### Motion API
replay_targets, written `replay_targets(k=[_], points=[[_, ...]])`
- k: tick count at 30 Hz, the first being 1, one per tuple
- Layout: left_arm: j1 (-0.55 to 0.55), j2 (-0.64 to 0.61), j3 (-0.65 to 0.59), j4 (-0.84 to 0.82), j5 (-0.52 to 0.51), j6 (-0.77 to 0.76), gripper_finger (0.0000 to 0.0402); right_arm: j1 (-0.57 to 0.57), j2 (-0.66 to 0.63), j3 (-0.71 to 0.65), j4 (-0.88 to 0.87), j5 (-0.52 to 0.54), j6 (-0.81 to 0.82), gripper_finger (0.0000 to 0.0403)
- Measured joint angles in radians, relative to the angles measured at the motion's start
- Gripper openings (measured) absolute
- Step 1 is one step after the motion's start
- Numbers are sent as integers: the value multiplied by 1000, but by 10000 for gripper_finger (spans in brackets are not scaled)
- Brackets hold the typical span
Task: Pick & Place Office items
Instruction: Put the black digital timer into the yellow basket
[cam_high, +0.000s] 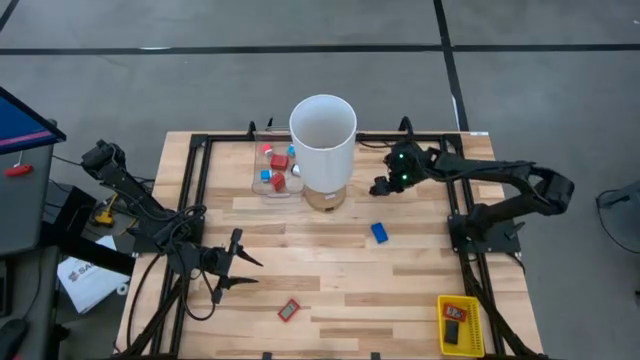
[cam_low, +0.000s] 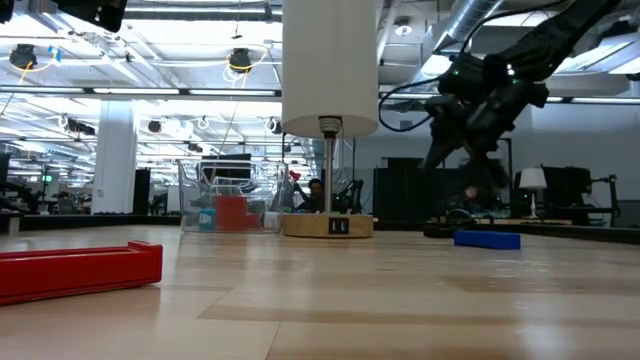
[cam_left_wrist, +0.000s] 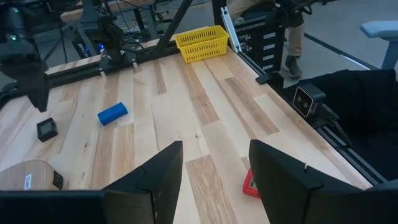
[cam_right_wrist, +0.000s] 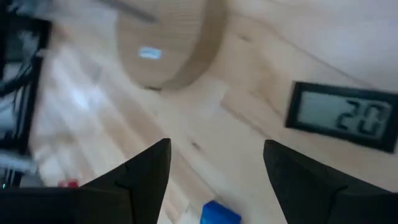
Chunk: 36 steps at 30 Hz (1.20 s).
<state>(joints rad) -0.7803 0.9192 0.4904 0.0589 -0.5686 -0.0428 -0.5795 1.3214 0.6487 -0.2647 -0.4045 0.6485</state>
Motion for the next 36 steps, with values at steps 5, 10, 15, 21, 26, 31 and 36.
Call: replay_targets(k=[5, 10, 15, 21, 26, 31, 36], points=[[-1, 0, 0, 0, 8, -15, 182, -20, -95, 1, 18, -2, -152, 249], [-1, 0, 0, -3, 8, -15, 182, -20, -231, 1, -38, 159, -291, 249], [-1, 0, 0, -4, 8, -15, 182, -15, -304, 1, -126, 277, -424, 249], [-1, 0, 0, -3, 8, -15, 182, 7, -319, 1, -197, 367, -633, 249], [-1, 0, 0, -3, 8, -15, 182, 14, -318, 1, -196, 435, -724, 249], [-1, 0, 0, -6, 8, -15, 182, 6, -319, 1, -150, 438, -742, 249], [-1, 0, 0, -10, 8, -15, 182, -5, -296, 1, -148, 437, -792, 249]])
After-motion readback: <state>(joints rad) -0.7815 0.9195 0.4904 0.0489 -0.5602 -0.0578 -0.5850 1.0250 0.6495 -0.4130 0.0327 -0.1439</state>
